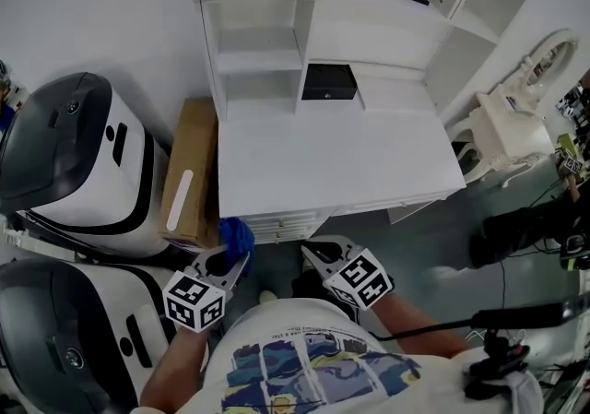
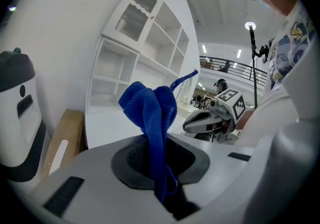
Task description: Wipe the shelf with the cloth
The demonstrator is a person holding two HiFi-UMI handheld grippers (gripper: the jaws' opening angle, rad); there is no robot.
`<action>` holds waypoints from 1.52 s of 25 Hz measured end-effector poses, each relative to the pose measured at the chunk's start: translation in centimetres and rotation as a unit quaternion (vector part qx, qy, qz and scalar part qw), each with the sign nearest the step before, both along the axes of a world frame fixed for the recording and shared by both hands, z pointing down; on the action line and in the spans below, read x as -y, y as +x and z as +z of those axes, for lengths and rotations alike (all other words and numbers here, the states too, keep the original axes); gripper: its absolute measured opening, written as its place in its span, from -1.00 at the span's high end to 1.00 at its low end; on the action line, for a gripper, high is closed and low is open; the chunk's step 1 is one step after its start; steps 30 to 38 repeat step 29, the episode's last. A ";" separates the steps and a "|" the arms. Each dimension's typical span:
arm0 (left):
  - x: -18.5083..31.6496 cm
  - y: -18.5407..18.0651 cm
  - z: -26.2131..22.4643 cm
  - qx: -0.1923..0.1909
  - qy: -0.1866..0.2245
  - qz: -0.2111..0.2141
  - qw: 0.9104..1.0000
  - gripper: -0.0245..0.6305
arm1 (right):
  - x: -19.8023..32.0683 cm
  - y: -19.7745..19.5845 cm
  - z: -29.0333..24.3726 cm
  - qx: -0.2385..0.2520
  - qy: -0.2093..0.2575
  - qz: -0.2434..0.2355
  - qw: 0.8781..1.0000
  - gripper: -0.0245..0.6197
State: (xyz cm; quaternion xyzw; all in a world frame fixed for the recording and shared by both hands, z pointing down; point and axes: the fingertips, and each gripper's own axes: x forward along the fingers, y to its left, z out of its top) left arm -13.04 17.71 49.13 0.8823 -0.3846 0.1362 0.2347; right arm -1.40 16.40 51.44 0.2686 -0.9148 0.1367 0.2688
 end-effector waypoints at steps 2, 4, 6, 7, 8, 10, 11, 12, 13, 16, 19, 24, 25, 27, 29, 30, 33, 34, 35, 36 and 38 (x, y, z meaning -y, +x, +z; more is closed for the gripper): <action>-0.3 -0.2 -0.1 0.000 0.000 -0.001 1.000 0.76 | -0.1 -0.5 -0.1 -0.001 0.002 -0.007 1.000 0.85; -0.6 -0.5 -0.1 -0.002 0.001 -0.007 1.000 0.76 | -0.1 -1.1 -0.2 -0.003 0.006 -0.018 1.000 0.85; -0.9 -0.8 0.2 -0.004 0.002 -0.012 1.000 0.76 | -0.4 -1.6 0.0 -0.005 0.011 -0.026 1.000 0.85; -1.0 -0.9 0.3 -0.005 0.001 -0.010 1.000 0.76 | -0.5 -1.7 0.1 -0.005 0.012 -0.025 1.000 0.85; -1.2 -0.8 0.4 -0.007 0.001 -0.007 1.000 0.76 | -0.7 -1.7 0.1 -0.006 0.012 -0.024 1.000 0.85; -1.3 -0.6 0.2 -0.007 -0.001 -0.005 1.000 0.76 | -0.7 -1.6 0.0 -0.006 0.012 -0.025 1.000 0.85; -1.4 -0.6 0.2 -0.007 -0.002 -0.006 1.000 0.76 | -0.6 -1.6 -0.1 -0.005 0.012 -0.027 1.000 0.85; -1.5 -0.5 0.1 -0.006 -0.003 -0.008 1.000 0.76 | -0.6 -1.6 -0.2 -0.005 0.013 -0.029 0.999 0.85; -1.6 -0.4 0.2 -0.005 -0.003 -0.008 1.000 0.76 | -0.6 -1.5 -0.2 -0.005 0.013 -0.030 0.999 0.85; -2.0 -0.1 0.6 -0.004 -0.005 -0.006 1.000 0.76 | -1.3 -1.4 -0.2 0.001 0.004 -0.028 1.000 0.85; -2.2 0.5 0.9 -0.004 -0.007 0.002 1.000 0.76 | -1.6 -0.9 -0.2 0.005 0.001 -0.022 1.000 0.85; -1.9 1.8 1.0 -0.003 -0.012 0.012 1.000 0.76 | -1.5 0.3 -0.3 0.006 -0.002 -0.015 1.000 0.85; -1.8 2.0 0.9 -0.003 -0.013 0.013 1.000 0.76 | -1.4 0.6 -0.3 0.006 -0.003 -0.014 1.000 0.85; -1.5 2.4 0.9 -0.002 -0.014 0.014 1.000 0.76 | -1.2 1.0 -0.2 0.006 -0.003 -0.014 1.000 0.85; -1.3 2.7 0.9 -0.001 -0.015 0.014 1.000 0.76 | -1.0 1.2 -0.2 0.006 -0.005 -0.014 1.000 0.85; -1.3 2.7 0.9 -0.001 -0.015 0.014 1.000 0.76 | -1.0 1.2 -0.2 0.006 -0.005 -0.014 1.000 0.85; -1.3 2.7 0.9 -0.001 -0.015 0.014 1.000 0.76 | -1.0 1.2 -0.2 0.006 -0.005 -0.014 1.000 0.85; -1.3 2.7 0.9 -0.001 -0.015 0.014 1.000 0.76 | -1.0 1.2 -0.2 0.006 -0.005 -0.014 1.000 0.85; -1.3 2.7 0.9 -0.001 -0.015 0.014 1.000 0.76 | -1.0 1.2 -0.2 0.006 -0.005 -0.014 1.000 0.85; -1.3 2.7 0.9 -0.001 -0.015 0.014 1.000 0.76 | -1.0 1.2 -0.2 0.006 -0.005 -0.014 1.000 0.85; -1.3 2.7 0.9 -0.001 -0.015 0.014 1.000 0.76 | -1.0 1.2 -0.2 0.006 -0.005 -0.014 1.000 0.85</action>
